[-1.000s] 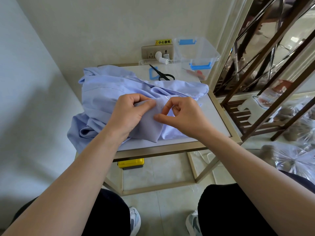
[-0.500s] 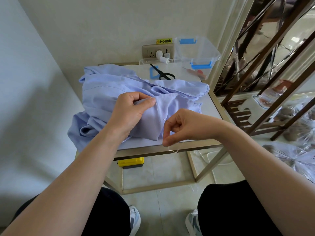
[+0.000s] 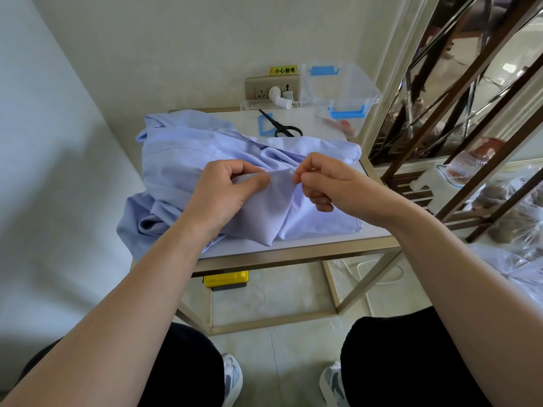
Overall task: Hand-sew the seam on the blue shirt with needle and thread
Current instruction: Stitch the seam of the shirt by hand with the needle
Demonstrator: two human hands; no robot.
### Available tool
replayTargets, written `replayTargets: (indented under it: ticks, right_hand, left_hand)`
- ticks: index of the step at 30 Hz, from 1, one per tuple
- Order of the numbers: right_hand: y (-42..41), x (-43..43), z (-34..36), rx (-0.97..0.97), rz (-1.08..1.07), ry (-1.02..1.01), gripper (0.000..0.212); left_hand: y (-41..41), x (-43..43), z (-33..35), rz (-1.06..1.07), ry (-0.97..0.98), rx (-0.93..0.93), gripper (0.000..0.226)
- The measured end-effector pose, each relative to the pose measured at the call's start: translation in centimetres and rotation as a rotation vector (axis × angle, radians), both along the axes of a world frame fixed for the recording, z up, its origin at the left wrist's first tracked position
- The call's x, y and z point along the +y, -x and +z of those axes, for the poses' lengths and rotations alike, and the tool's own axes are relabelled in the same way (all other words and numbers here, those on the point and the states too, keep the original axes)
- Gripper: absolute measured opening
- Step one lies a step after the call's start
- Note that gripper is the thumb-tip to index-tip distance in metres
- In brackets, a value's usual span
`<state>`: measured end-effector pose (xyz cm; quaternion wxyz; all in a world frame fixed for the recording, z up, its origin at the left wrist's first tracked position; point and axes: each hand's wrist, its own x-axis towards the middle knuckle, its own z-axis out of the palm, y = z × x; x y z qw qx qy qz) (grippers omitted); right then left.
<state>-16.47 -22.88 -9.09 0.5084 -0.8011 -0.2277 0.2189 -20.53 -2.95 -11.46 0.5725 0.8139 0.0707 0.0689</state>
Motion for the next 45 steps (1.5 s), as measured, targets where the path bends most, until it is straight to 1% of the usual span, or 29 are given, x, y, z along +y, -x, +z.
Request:
replayTargets:
  ticks: [2,6,8,11,13,18,22,29,41,45]
  right_hand:
    - [-0.1,0.0,-0.2,-0.107,-0.008,-0.025,0.01]
    - [-0.1,0.3,-0.3,-0.154,-0.138,-0.188,0.011]
    - [0.1,0.7,-0.7,-0.118,-0.155,-0.221,0.015]
    - [0.3,1.3,-1.1,-0.002,-0.063,-0.267,0.023]
    - [0.2,1.4,-1.2,0.053,-0.018,-0.262,0.024]
    - [-0.3,0.9,-1.2,0.065,-0.005,-0.277,0.027]
    - [-0.4,0.7,-1.3,0.034,-0.01,-0.237,0.029]
    - [-0.3,0.7,-1.3,0.009,-0.037,-0.229,0.031]
    - [-0.2,0.7,-1.5,0.017,-0.059,-0.232,0.029]
    - [0.0,0.7,-1.5,-0.002,-0.078,-0.202,0.02]
  left_hand:
    - [0.1,0.1,0.0,-0.009,0.008,0.006,0.009]
    - [0.3,0.2,0.3,-0.041,0.017,0.015,0.006]
    - [0.4,0.1,0.3,-0.066,0.012,0.011,0.003]
    - [0.6,0.0,0.4,-0.084,0.006,0.008,0.003]
    - [0.6,0.1,0.4,-0.099,0.002,0.0,0.005]
    - [0.6,0.4,0.4,-0.113,-0.027,-0.019,0.005]
    - [0.5,0.4,0.3,-0.101,-0.056,-0.025,0.01]
    - [0.5,0.4,0.3,-0.092,-0.061,-0.03,0.01]
    - [0.6,0.3,0.4,-0.099,-0.074,-0.056,0.012]
    - [0.7,0.1,0.4,-0.103,-0.078,-0.052,0.013]
